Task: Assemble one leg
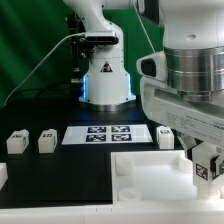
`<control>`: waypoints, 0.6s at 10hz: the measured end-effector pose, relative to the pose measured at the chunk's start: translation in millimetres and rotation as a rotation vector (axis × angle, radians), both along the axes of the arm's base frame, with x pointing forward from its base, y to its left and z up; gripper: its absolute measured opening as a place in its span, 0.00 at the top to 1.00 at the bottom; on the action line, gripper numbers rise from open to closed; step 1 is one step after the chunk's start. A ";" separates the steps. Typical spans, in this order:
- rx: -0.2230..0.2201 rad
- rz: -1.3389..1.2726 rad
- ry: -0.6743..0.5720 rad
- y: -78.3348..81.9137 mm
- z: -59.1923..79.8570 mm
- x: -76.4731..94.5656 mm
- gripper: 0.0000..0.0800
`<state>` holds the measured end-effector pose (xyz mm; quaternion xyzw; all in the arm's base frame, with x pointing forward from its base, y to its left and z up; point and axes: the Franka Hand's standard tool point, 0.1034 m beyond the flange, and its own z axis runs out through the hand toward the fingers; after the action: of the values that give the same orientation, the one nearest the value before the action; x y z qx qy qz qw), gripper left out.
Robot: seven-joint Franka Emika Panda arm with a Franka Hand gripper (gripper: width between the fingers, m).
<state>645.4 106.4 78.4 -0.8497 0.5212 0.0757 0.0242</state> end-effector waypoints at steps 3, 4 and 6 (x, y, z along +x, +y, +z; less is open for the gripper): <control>-0.041 -0.404 -0.036 13.9 0.1 -8.2 0.63; -0.037 -0.551 -0.025 23.7 -0.1 -10.4 0.63; -0.029 -0.560 -0.022 23.7 -0.2 -10.1 0.63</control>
Offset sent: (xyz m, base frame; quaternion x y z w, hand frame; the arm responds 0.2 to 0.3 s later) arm -0.0133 0.0153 -0.0066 0.0366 0.0438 0.3288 0.9427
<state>635.3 130.0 78.3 -0.6737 0.7364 0.0495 0.0376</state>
